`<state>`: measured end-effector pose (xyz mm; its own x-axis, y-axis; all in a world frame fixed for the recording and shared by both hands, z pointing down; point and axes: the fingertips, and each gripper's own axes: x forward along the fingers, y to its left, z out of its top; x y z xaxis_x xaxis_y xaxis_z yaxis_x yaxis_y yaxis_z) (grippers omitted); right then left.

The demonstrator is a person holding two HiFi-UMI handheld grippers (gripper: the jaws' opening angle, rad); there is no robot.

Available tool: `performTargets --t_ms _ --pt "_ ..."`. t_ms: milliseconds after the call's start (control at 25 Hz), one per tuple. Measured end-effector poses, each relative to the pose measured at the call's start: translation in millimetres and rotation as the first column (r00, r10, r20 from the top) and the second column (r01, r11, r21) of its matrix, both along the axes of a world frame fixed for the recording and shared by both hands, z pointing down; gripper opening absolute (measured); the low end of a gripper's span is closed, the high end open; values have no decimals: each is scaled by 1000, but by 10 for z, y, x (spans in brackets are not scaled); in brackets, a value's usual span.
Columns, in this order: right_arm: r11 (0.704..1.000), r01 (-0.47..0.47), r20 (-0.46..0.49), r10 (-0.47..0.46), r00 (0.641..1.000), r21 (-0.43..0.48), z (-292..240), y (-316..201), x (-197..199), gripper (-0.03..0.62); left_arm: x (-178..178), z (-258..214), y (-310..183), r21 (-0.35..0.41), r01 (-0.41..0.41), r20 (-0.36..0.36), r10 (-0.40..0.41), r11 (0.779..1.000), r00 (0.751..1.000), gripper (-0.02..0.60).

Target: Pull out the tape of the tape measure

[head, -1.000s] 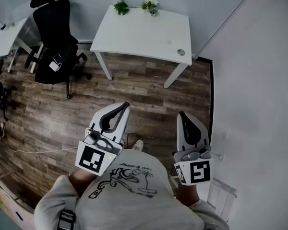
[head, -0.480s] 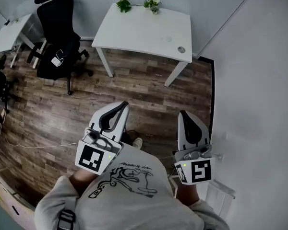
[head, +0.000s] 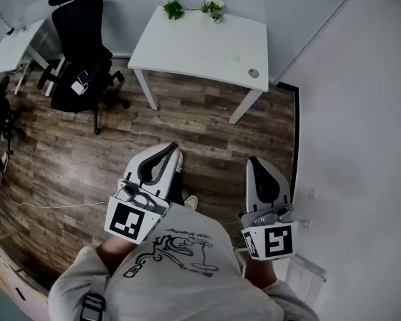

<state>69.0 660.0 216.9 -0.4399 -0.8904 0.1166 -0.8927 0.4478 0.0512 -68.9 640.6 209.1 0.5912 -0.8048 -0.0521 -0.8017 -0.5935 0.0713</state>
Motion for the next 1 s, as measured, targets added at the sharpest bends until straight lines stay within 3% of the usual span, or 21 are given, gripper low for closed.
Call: performTargets --t_ms 160,320,720,880,1000 --pt "1000 -1 0 1 1000 2 21 -175 -9 11 -7 55 -149 5 -16 55 16 1000 998 21" --pt "1000 -2 -6 2 1000 4 41 -420 -22 11 -19 60 -401 -3 -11 29 11 1000 1000 21" --pt "1000 -6 -7 6 1000 8 17 -1206 -95 9 -95 97 -1174 -7 -21 59 21 1000 998 20" --pt "1000 -1 -7 1 1000 7 12 -1559 -190 9 -169 28 -1529 -4 -12 3 13 1000 1000 20" --pt "1000 2 -9 -2 1000 7 -2 -1800 -263 9 -231 17 -1767 1 -23 48 23 1000 999 20"
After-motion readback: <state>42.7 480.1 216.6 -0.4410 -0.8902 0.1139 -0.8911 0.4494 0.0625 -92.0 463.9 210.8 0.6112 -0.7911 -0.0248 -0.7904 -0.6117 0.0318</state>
